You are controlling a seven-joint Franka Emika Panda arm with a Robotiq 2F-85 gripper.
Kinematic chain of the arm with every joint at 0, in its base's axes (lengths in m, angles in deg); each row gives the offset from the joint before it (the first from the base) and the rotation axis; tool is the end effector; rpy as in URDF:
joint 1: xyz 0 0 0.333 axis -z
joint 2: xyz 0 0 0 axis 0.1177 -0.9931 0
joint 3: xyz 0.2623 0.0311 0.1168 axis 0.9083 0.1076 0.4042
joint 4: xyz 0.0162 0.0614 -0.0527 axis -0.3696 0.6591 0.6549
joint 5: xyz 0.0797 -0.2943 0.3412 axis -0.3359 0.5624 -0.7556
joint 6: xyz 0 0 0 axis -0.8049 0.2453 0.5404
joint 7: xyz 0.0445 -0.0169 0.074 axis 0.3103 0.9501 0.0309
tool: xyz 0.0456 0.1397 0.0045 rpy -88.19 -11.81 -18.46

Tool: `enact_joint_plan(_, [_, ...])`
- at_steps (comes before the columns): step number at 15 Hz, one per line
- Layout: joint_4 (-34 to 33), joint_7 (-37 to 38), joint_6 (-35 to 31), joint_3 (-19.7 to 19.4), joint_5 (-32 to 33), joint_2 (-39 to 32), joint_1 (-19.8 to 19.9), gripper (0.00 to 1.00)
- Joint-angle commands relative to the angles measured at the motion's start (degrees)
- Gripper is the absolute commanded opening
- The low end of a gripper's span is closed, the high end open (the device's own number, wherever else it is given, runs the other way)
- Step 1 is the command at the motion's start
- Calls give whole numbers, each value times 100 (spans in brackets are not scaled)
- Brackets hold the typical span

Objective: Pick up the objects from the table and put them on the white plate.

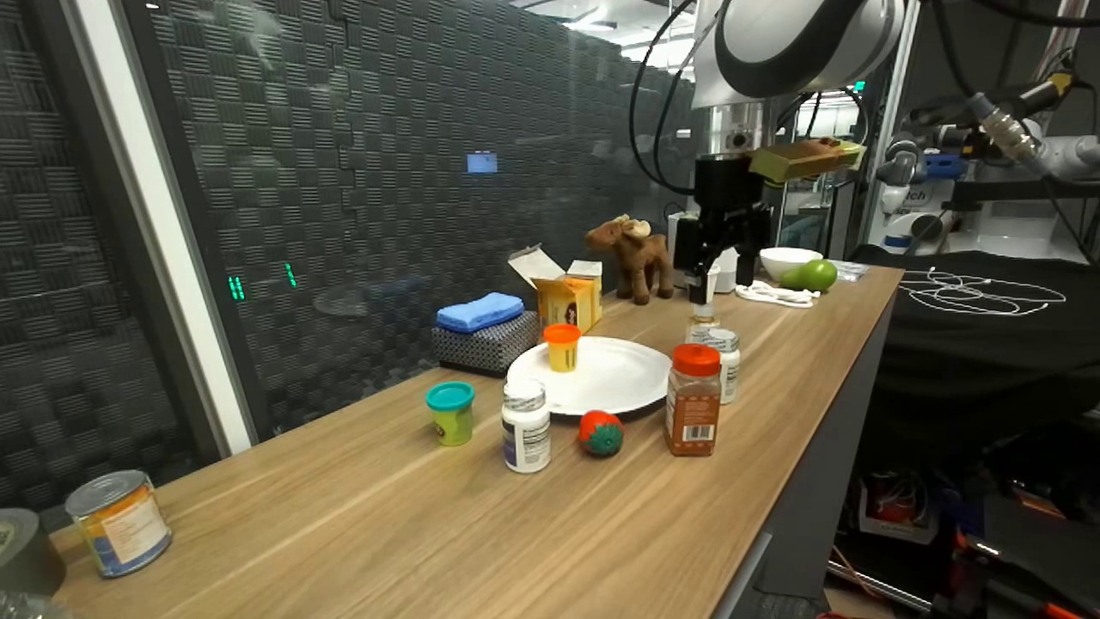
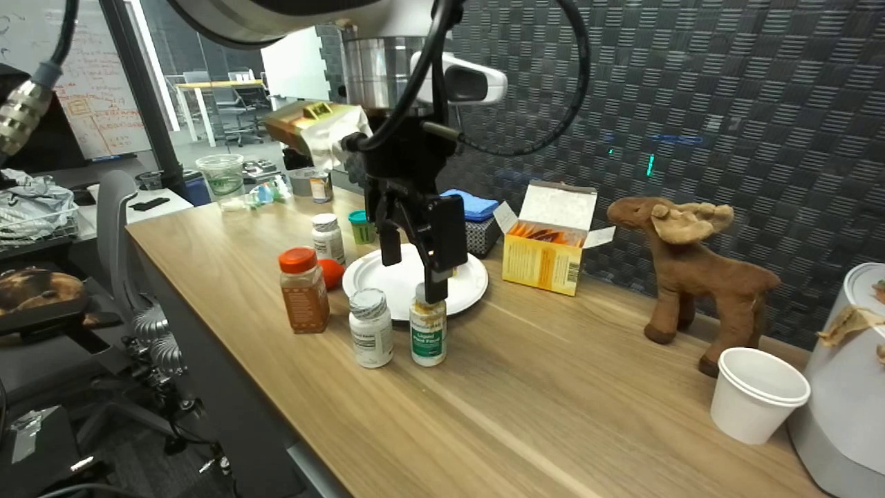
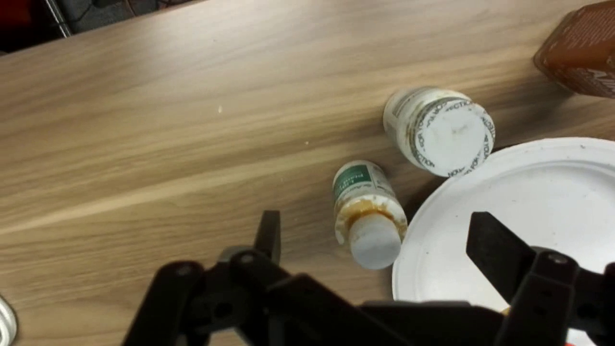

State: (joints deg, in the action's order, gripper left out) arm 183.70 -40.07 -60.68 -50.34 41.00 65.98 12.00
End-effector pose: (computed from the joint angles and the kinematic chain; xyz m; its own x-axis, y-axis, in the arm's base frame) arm 0.5687 -0.1050 0.2672 0.9781 -0.2079 -0.0049 -0.2070 -0.9754 0.0760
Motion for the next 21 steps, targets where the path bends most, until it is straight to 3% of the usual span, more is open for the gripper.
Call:
enact_joint_plan(1, [-185,150,349,31,-78,-74,-54,100])
enact_joint_plan(10, [-438,49,81,31,-263,-435,-60,100])
enact_joint_plan(12, [-472,22,106,34,-373,-460,-59,75])
enact_joint_plan(21, [-489,85,126,-6,-428,-506,-46,6])
